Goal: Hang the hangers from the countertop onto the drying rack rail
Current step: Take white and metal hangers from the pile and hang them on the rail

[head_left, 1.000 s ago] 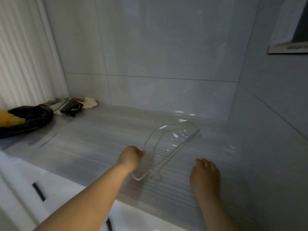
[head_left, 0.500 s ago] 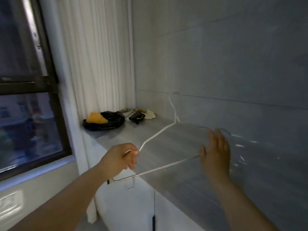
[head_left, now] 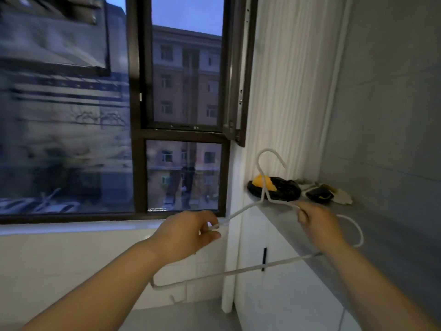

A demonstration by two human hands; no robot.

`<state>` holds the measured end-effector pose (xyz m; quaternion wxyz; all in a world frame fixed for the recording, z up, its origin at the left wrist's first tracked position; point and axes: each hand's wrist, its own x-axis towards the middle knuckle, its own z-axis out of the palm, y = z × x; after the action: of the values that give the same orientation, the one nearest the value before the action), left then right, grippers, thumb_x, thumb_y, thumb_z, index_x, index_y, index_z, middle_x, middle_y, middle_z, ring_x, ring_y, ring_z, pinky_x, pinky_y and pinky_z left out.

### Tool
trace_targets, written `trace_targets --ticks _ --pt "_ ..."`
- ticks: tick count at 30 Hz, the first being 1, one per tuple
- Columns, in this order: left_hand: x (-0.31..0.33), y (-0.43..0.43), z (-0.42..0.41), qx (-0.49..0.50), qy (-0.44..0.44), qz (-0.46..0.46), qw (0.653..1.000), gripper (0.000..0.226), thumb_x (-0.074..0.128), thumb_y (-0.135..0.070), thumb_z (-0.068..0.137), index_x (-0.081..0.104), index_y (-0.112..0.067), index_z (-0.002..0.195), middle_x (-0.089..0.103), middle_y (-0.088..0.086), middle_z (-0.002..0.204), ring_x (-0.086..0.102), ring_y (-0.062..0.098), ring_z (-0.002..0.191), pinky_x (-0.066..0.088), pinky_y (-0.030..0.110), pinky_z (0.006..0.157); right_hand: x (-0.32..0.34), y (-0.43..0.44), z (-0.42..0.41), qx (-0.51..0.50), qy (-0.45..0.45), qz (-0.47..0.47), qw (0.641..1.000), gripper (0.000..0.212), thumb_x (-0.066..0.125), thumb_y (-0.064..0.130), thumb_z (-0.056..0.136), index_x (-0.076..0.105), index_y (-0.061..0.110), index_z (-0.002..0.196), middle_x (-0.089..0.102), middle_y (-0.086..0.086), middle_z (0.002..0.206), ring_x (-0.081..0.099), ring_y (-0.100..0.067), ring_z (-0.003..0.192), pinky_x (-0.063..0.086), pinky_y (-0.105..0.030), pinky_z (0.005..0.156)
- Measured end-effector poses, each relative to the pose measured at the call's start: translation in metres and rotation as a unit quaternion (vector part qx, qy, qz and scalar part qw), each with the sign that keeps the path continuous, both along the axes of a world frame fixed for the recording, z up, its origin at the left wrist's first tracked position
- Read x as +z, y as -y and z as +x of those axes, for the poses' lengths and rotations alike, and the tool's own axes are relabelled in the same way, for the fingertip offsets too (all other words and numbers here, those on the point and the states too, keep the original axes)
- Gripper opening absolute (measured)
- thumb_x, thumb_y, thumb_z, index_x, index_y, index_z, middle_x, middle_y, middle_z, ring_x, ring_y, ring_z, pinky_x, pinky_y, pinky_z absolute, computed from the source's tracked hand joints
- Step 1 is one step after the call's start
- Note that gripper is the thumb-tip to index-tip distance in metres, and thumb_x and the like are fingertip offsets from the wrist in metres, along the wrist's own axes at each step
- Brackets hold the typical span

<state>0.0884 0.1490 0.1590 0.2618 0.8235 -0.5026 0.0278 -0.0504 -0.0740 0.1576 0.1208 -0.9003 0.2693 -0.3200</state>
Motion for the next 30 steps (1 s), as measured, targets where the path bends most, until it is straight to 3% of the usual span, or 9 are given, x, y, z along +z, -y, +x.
trace_targets --ticks 1,3,6,10,15,19,22,26,30 --pt "0.003 -0.013 0.001 0.012 0.02 -0.004 1.0 0.014 0.047 -0.034 0.093 0.056 -0.029 0.103 0.054 -0.011 0.078 0.047 0.001 0.056 0.044 0.014 0.058 0.003 -0.014 0.012 0.031 -0.001 -0.006 1.0 0.033 0.037 0.009 0.096 0.061 0.005 0.119 0.059 -0.007 0.094 0.052 -0.021 0.088 0.031 -0.026 0.065" --pt "0.011 -0.043 0.004 0.036 0.028 -0.019 0.999 0.012 0.045 -0.029 0.094 0.055 -0.033 0.09 0.055 -0.008 0.075 0.047 0.006 0.059 0.048 0.023 0.064 0.01 -0.045 0.031 0.075 0.009 -0.02 0.997 0.037 0.034 0.016 0.098 0.061 0.003 0.119 0.058 -0.008 0.091 0.052 -0.021 0.087 0.027 -0.018 0.058" --pt "0.021 -0.096 0.008 0.076 0.008 -0.044 0.996 0.028 0.048 -0.027 0.093 0.043 -0.041 0.07 0.049 -0.012 0.063 0.05 0.008 0.061 0.047 0.024 0.063 0.018 -0.091 0.054 0.117 0.037 -0.039 0.992 0.029 0.043 0.01 0.097 0.062 0.002 0.118 0.067 -0.011 0.093 0.058 -0.025 0.092 0.038 -0.022 0.073" --pt "0.028 -0.191 0.012 0.153 0.002 -0.047 0.987 0.011 0.049 -0.031 0.092 0.057 -0.028 0.085 0.048 -0.009 0.062 0.052 0.013 0.062 0.051 0.032 0.07 0.024 -0.174 0.09 0.18 0.035 -0.023 0.983 0.029 0.041 0.01 0.097 0.062 0.004 0.117 0.067 -0.016 0.106 0.06 -0.03 0.097 0.041 -0.027 0.076" --pt "0.038 -0.312 0.017 0.241 0.01 -0.062 0.968 0.027 0.049 -0.028 0.092 0.045 -0.032 0.066 0.045 -0.005 0.055 0.047 0.011 0.047 0.041 0.02 0.052 0.038 -0.289 0.127 0.267 0.071 0.006 0.961 0.027 0.046 0.008 0.095 0.064 0.003 0.115 0.067 -0.019 0.105 0.061 -0.035 0.098 0.043 -0.032 0.076" --pt "0.052 -0.388 0.015 0.293 0.018 -0.077 0.953 0.02 0.048 -0.026 0.093 0.053 -0.024 0.074 0.046 -0.004 0.053 0.046 0.007 0.039 0.04 0.016 0.045 0.055 -0.363 0.15 0.304 0.094 0.015 0.948 0.025 0.049 0.009 0.094 0.066 0.005 0.111 0.067 -0.019 0.102 0.059 -0.035 0.094 0.038 -0.029 0.069" --pt "0.065 -0.428 0.012 0.325 0.04 -0.092 0.94 0.018 0.049 -0.025 0.093 0.058 -0.015 0.081 0.047 -0.004 0.052 0.046 0.003 0.031 0.037 0.009 0.038 0.072 -0.406 0.162 0.318 0.113 0.012 0.941 0.025 0.048 0.009 0.093 0.066 0.007 0.111 0.065 -0.02 0.106 0.058 -0.036 0.097 0.045 -0.036 0.077" --pt "0.09 -0.456 0.007 0.328 0.042 -0.108 0.938 0.02 0.049 -0.023 0.093 0.055 -0.021 0.074 0.049 -0.003 0.054 0.046 0.002 0.033 0.04 0.011 0.041 0.103 -0.439 0.169 0.314 0.107 -0.03 0.943 0.028 0.045 0.01 0.095 0.061 0.01 0.117 0.061 -0.016 0.112 0.055 -0.03 0.102 0.042 -0.033 0.08" --pt "0.119 -0.467 0.006 0.338 0.044 -0.133 0.931 0.021 0.047 -0.02 0.093 0.053 -0.021 0.073 0.048 -0.002 0.053 0.047 0.004 0.036 0.042 0.015 0.039 0.14 -0.448 0.176 0.317 0.136 -0.101 0.933 0.035 0.05 0.011 0.091 0.055 0.011 0.125 0.056 -0.011 0.124 0.045 -0.028 0.118 0.035 -0.036 0.098"
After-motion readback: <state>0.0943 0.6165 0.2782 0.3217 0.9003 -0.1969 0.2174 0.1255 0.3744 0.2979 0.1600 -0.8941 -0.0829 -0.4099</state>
